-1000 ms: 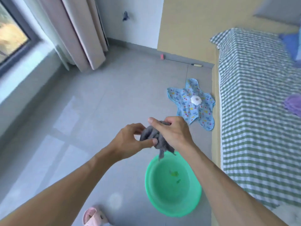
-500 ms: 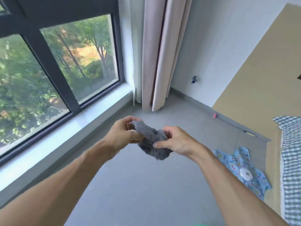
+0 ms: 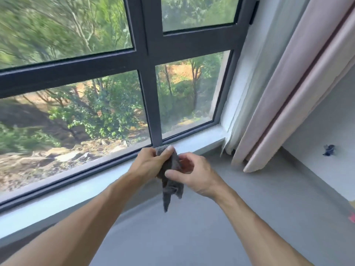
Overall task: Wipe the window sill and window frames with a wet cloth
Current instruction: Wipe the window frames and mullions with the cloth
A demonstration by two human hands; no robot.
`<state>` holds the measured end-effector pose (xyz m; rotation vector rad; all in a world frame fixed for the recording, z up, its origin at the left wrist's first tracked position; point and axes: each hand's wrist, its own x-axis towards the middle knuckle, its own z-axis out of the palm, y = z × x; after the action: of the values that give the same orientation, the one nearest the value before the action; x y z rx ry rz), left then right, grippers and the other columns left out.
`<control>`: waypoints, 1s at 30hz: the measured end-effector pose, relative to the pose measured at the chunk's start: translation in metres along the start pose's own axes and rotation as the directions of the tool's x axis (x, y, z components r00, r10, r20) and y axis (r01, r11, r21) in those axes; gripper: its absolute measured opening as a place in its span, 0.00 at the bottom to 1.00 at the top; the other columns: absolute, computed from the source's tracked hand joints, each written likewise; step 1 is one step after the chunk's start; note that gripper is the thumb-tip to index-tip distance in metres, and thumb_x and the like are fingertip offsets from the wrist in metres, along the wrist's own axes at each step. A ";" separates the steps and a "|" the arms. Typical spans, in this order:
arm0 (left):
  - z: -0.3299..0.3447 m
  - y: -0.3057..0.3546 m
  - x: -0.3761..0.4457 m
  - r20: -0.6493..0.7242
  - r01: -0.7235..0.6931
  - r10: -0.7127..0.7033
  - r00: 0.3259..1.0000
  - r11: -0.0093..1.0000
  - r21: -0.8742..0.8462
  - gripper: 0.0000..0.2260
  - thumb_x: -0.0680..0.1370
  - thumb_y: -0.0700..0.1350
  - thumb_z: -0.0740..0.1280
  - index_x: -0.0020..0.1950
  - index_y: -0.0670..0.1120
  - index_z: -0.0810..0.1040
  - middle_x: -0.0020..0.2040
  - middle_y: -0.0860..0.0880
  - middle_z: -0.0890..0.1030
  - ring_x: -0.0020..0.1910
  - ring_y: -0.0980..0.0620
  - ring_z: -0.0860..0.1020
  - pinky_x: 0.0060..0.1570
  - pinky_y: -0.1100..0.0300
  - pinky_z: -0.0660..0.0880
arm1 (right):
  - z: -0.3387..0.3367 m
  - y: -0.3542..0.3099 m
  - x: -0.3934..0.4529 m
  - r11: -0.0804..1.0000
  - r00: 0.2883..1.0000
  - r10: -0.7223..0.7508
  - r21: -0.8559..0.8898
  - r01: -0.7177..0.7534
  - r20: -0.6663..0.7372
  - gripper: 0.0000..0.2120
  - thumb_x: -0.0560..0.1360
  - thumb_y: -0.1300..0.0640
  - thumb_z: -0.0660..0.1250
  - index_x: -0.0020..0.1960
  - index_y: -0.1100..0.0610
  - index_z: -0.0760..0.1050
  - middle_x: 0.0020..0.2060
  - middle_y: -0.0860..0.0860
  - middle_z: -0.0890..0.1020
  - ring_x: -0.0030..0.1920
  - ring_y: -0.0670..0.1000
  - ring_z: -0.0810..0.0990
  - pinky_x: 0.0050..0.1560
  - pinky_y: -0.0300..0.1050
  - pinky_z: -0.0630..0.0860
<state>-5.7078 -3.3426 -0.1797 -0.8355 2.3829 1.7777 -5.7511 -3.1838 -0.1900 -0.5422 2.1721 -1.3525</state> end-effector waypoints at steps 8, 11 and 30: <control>-0.084 -0.011 0.056 -0.152 -0.057 0.065 0.986 0.997 0.057 0.14 0.81 0.52 0.65 0.41 0.46 0.81 0.35 0.54 0.82 0.34 0.58 0.79 0.35 0.66 0.74 | 0.035 -0.029 0.124 0.976 0.979 0.000 -0.215 -0.045 -0.205 0.11 0.75 0.61 0.63 0.52 0.51 0.81 0.42 0.47 0.82 0.47 0.52 0.79 0.44 0.40 0.72; -0.115 -0.010 0.089 -0.199 -0.083 0.117 0.973 0.982 0.170 0.07 0.81 0.48 0.65 0.47 0.48 0.81 0.42 0.50 0.83 0.43 0.52 0.81 0.47 0.55 0.79 | 0.056 -0.047 0.164 0.935 0.974 -0.048 -0.354 -0.034 -0.220 0.09 0.76 0.59 0.62 0.55 0.52 0.74 0.44 0.49 0.79 0.48 0.55 0.77 0.45 0.44 0.71; -0.224 0.124 0.317 -0.300 -0.390 0.703 0.645 0.640 0.662 0.15 0.74 0.46 0.71 0.57 0.55 0.70 0.35 0.52 0.81 0.34 0.48 0.78 0.32 0.52 0.76 | 0.027 -0.177 0.419 0.866 0.484 -0.497 -0.379 0.326 -0.720 0.09 0.74 0.65 0.65 0.52 0.56 0.77 0.41 0.50 0.83 0.40 0.55 0.81 0.39 0.40 0.68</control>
<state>-5.9734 -3.6433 -0.1082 -0.5523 3.6100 0.8326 -6.0528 -3.5204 -0.1302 -0.6371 3.0887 -1.9353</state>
